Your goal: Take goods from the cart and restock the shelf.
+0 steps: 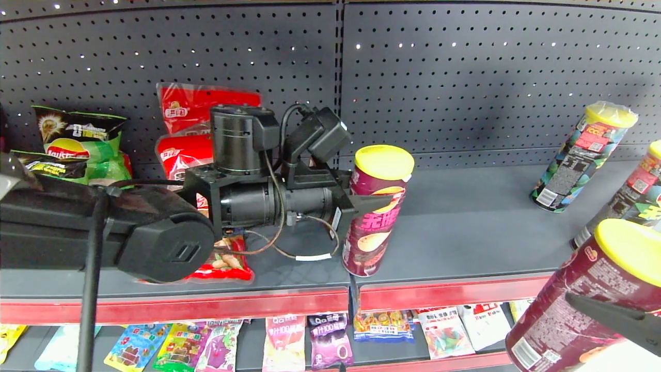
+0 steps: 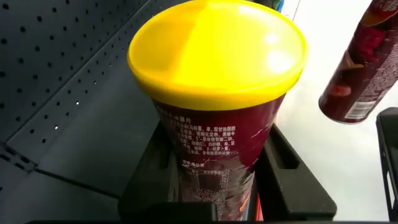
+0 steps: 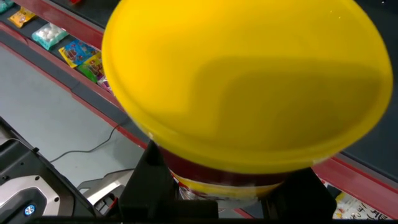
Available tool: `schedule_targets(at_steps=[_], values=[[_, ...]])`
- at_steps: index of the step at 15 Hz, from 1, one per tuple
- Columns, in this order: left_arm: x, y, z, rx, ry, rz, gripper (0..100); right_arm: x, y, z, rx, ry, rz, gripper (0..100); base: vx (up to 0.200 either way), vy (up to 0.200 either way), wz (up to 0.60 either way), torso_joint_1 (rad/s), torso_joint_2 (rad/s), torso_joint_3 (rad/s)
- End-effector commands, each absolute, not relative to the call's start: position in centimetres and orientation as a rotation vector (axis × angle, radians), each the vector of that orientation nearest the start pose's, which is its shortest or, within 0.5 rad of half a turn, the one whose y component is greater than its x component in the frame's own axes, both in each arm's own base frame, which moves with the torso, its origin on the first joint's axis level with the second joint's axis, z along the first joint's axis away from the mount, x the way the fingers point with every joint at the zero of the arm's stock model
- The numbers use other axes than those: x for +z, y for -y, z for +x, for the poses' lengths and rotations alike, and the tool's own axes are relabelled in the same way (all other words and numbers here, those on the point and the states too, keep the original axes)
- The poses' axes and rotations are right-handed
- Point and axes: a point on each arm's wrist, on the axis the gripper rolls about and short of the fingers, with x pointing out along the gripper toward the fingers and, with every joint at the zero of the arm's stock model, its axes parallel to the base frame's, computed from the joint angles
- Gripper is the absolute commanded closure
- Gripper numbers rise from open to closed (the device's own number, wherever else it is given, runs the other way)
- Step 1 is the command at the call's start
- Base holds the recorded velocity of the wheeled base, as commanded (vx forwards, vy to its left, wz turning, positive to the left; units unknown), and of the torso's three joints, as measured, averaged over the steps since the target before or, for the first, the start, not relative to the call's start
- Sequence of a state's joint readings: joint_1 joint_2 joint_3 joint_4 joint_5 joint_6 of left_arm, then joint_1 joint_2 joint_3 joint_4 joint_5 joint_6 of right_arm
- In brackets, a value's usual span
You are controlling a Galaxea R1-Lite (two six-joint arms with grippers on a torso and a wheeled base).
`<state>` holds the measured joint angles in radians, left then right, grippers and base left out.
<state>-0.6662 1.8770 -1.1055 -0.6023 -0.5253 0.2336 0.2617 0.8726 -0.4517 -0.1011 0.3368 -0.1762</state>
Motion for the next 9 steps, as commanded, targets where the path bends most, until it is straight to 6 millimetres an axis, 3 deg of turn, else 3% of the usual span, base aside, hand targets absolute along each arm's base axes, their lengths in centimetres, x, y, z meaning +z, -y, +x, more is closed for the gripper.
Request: schedule_targets(at_steps=[1, 9], values=[[20.02, 23.48, 28.04, -1.211, -0.05, 0.212, 100, 19.51, -3.15, 8.87, 0.622, -0.273, -0.157, 100, 0.0, 0.0, 0.0, 0.0, 0.0, 0.0], [19.21, 23.16, 27.93, -1.255, -0.083, 0.191, 100, 19.84, -3.23, 9.16, 0.621, -0.27, -0.157, 100, 0.0, 0.0, 0.0, 0.0, 0.0, 0.0]])
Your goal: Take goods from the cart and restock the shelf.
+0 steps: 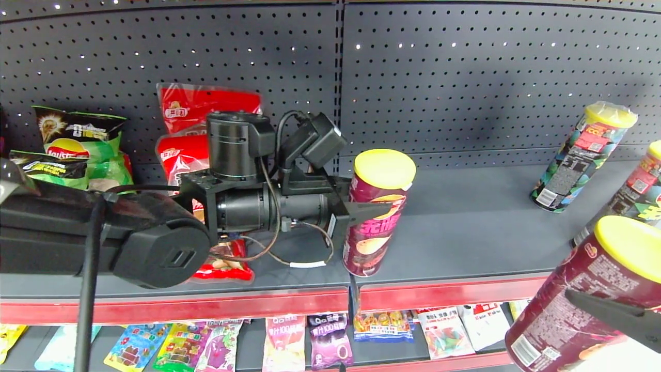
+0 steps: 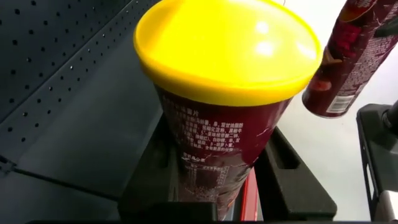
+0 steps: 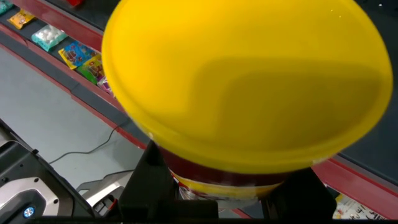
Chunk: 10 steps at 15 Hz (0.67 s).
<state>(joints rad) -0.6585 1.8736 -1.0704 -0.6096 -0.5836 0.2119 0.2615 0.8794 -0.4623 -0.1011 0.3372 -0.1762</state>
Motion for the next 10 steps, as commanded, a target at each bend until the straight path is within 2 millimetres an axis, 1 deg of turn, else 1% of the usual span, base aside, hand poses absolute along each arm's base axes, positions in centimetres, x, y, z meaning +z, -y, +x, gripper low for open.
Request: schedule_targets(at_steps=[1, 4, 5, 8, 9, 10], values=[[19.2, 23.1, 27.9, -1.257, -0.079, 0.187, 100, 20.0, -3.2, 9.2, 0.621, -0.267, -0.158, 100, 0.0, 0.0, 0.0, 0.0, 0.0, 0.0], [18.9, 23.2, 27.9, -1.255, -0.08, 0.187, 100, 20.0, -3.3, 9.4, 0.621, -0.27, -0.157, 100, 0.0, 0.0, 0.0, 0.0, 0.0, 0.0], [18.9, 23.2, 27.9, -1.255, -0.083, 0.186, 0, 20.0, -3.3, 9.4, 0.621, -0.27, -0.157, 100, 0.0, 0.0, 0.0, 0.0, 0.0, 0.0], [19.1, 23.0, 28.0, -1.246, -0.071, 0.173, 0, 20.8, -3.4, 9.8, 0.622, -0.253, -0.158, 100, 0.0, 0.0, 0.0, 0.0, 0.0, 0.0], [19.1, 22.9, 28.0, -1.239, -0.068, 0.154, 0, 21.8, -3.6, 10.5, 0.622, -0.235, -0.157, 100, 0.0, 0.0, 0.0, 0.0, 0.0, 0.0], [19.2, 22.9, 28.0, -1.238, -0.066, 0.147, 0, 22.3, -3.7, 10.8, 0.622, -0.229, -0.156, 100, 0.0, 0.0, 0.0, 0.0, 0.0, 0.0]])
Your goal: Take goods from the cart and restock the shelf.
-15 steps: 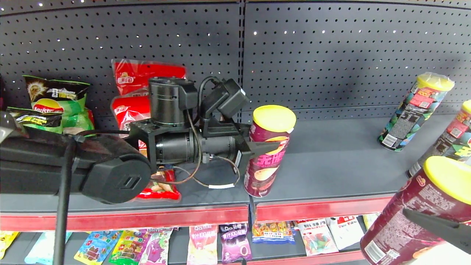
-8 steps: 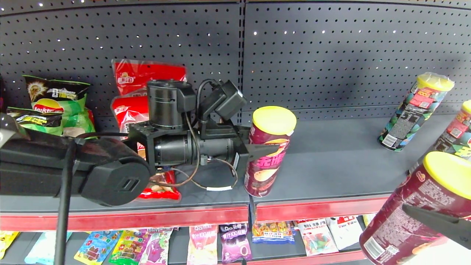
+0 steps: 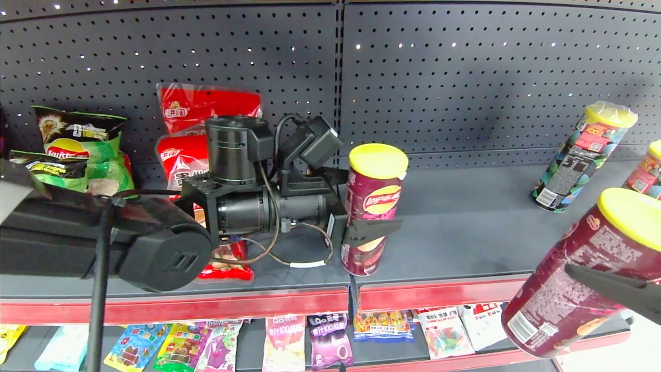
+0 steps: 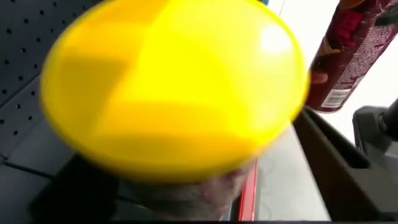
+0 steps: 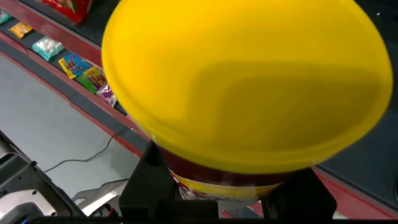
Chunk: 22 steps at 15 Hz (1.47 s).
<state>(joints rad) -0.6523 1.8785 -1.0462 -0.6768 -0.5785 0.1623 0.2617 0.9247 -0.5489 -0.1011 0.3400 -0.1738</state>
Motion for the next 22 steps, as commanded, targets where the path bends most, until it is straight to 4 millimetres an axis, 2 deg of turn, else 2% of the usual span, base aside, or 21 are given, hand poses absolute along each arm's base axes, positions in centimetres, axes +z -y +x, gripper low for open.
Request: schedule_targets(at_steps=[1, 4, 6, 11, 13, 16, 22], values=[[19.1, 22.8, 27.9, -1.236, -0.059, 0.142, 0, 22.9, -3.9, 11.6, 0.623, -0.223, -0.156, 100, 0.0, 0.0, 0.0, 0.0, 0.0, 0.0], [19.0, 22.3, 27.8, -1.223, -0.048, 0.141, 0, 24.5, -4.5, 13.6, 0.625, -0.212, -0.156, 100, 0.0, 0.0, 0.0, 0.0, 0.0, 0.0], [18.8, 21.3, 27.2, -1.212, -0.065, 0.141, 0, 25.6, -5.1, 15.7, 0.63, -0.212, -0.158, 100, 0.0, 0.0, 0.0, 0.0, 0.0, 0.0], [18.4, 18.8, 26.1, -1.17, -0.101, 0.139, 0, 26.6, -6.7, 21.3, 0.639, -0.242, -0.155, 100, 0.0, 0.0, 0.0, 0.0, 0.0, 0.0], [18.1, 18.0, 25.4, -1.164, -0.119, 0.139, 0, 26.7, -7.6, 23.0, 0.655, -0.249, -0.157, 100, 0.0, 0.0, 0.0, 0.0, 0.0, 0.0], [17.6, 16.2, 24.2, -1.125, -0.147, 0.14, 0, 26.5, -9.5, 26.9, 0.679, -0.226, -0.159, 100, 0.0, 0.0, 0.0, 0.0, 0.0, 0.0], [18.0, 11.5, 21.7, -0.902, -0.156, 0.137, 0, 25.7, -13.4, 31.9, 0.762, -0.218, -0.163, 100, 0.0, 0.0, 0.0, 0.0, 0.0, 0.0]])
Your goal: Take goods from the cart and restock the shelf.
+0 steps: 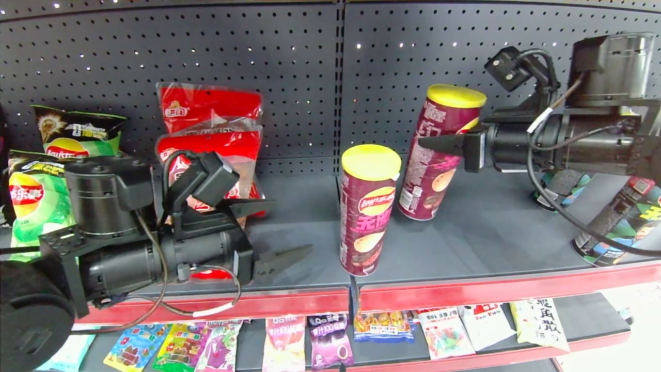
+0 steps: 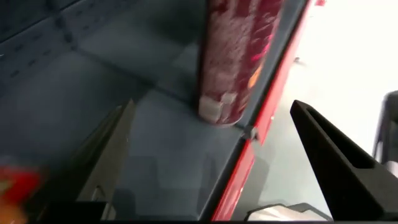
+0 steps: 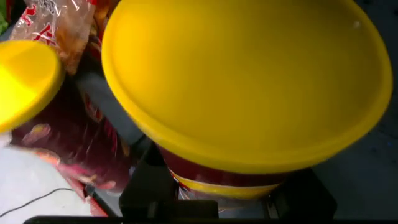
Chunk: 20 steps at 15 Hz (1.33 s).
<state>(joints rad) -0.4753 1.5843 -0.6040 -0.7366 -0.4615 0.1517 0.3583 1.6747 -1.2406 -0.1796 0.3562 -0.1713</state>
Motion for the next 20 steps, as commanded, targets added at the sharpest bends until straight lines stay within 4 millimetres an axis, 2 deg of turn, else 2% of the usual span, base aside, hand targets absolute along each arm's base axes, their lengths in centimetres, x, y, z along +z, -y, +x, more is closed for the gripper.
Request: schedule_targets(at_steps=[1, 5, 8, 20], values=[[18.3, 11.1, 20.9, -0.89, -0.163, 0.095, 0, 25.6, -14.1, 32.7, 0.786, -0.211, -0.163, 100, 0.0, 0.0, 0.0, 0.0, 0.0, 0.0], [17.8, 10.1, 19.2, -0.839, -0.191, 0.062, 0, 25.0, -16.9, 34.8, 0.834, -0.196, -0.17, 100, 0.0, 0.0, 0.0, 0.0, 0.0, 0.0], [17.7, 10.0, 19.1, -0.837, -0.197, 0.061, 0, 24.3, -18.3, 35.7, 0.855, -0.204, -0.173, 100, 0.0, 0.0, 0.0, 0.0, 0.0, 0.0], [17.5, 10.1, 19.2, -0.84, -0.207, 0.059, 0, 23.0, -19.6, 37.0, 0.871, -0.218, -0.175, 100, 0.0, 0.0, 0.0, 0.0, 0.0, 0.0]])
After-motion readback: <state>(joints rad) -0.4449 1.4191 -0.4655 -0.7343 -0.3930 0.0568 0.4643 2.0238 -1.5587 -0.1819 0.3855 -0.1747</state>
